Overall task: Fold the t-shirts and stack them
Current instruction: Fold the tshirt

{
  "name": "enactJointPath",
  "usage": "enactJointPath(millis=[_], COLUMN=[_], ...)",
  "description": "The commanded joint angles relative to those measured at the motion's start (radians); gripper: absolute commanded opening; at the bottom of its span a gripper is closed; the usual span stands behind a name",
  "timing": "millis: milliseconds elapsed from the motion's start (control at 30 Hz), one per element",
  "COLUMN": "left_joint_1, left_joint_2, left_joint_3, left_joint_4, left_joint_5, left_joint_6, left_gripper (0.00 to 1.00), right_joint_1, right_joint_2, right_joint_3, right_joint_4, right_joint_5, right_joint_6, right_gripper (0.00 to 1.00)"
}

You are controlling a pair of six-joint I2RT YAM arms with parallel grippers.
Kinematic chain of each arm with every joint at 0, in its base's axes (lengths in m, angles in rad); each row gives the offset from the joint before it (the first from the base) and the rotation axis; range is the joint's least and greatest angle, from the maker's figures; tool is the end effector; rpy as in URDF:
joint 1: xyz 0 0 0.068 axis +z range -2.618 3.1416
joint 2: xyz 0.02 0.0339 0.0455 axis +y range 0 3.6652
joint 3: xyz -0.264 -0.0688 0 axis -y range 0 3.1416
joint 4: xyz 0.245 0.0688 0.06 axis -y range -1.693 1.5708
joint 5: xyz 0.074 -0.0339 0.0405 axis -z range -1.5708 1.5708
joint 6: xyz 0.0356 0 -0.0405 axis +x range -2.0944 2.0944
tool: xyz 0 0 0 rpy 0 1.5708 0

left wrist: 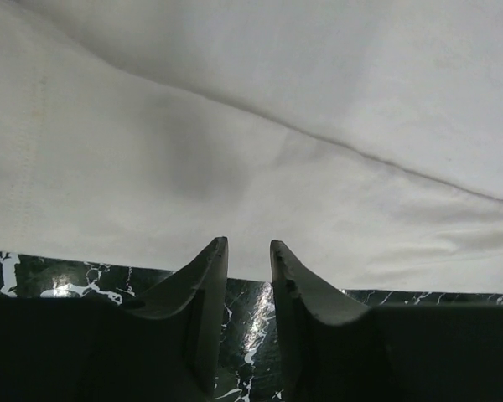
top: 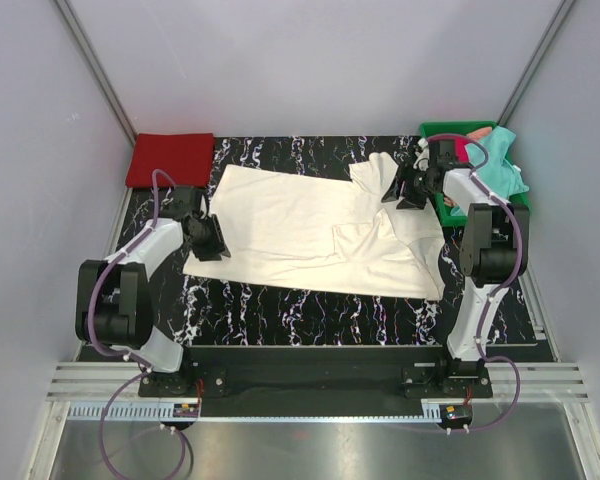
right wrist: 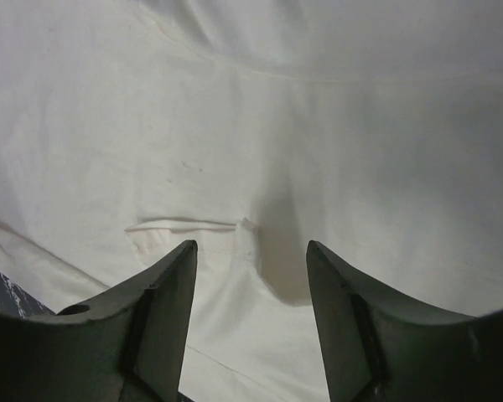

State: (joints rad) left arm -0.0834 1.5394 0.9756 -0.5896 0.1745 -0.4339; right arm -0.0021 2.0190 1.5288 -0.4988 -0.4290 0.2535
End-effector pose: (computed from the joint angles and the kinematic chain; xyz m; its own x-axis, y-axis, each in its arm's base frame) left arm 0.2935 -0.0307 0.1975 -0.8905 -0.3410 -0.3011 -0.2449 0.9171 -0.3144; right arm 0.4373 0.0139 0.2001 -0.8656 0.2299 -0.4448 -0.0099 0.8803 0.4742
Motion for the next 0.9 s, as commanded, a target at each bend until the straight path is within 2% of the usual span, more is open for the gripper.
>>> enactJointPath(millis=[0, 100, 133, 200, 267, 367, 500, 667, 867], left_joint_1=[-0.006, -0.05, -0.143, -0.173, -0.263, -0.37, -0.485, -0.516, -0.538], left_joint_2=[-0.005, 0.007, 0.04, 0.072, 0.123, 0.279, 0.433, 0.557, 0.608], left_joint_3=[0.008, 0.032, 0.06, 0.063, 0.106, 0.259, 0.412, 0.521, 0.546], left_joint_4=[0.114, 0.194, 0.352, 0.446, 0.543, 0.539, 0.521, 0.508, 0.524], left_joint_5=[0.109, 0.207, 0.256, 0.24, 0.221, 0.159, -0.007, -0.064, -0.052], left_joint_6=[0.026, 0.035, -0.007, -0.044, -0.089, -0.12, -0.141, -0.163, -0.21], left_gripper=[0.36, 0.44, 0.52, 0.53, 0.52, 0.47, 0.48, 0.49, 0.49], right_joint_1=[-0.004, 0.028, 0.027, 0.027, 0.027, 0.028, 0.028, 0.03, 0.03], right_joint_2=[0.046, 0.049, 0.053, 0.058, 0.05, 0.038, 0.037, 0.026, 0.029], right_joint_3=[0.068, 0.07, 0.083, 0.086, 0.083, 0.068, 0.053, 0.042, 0.056], right_joint_4=[-0.01, -0.014, -0.03, -0.046, -0.047, -0.035, -0.027, -0.029, -0.041], right_joint_5=[-0.073, -0.059, -0.053, -0.05, -0.051, -0.042, -0.04, -0.04, -0.03], right_joint_6=[-0.069, -0.062, -0.045, -0.04, -0.03, -0.016, 0.003, 0.009, -0.008], right_gripper=[0.61, 0.58, 0.43, 0.41, 0.43, 0.47, 0.47, 0.47, 0.47])
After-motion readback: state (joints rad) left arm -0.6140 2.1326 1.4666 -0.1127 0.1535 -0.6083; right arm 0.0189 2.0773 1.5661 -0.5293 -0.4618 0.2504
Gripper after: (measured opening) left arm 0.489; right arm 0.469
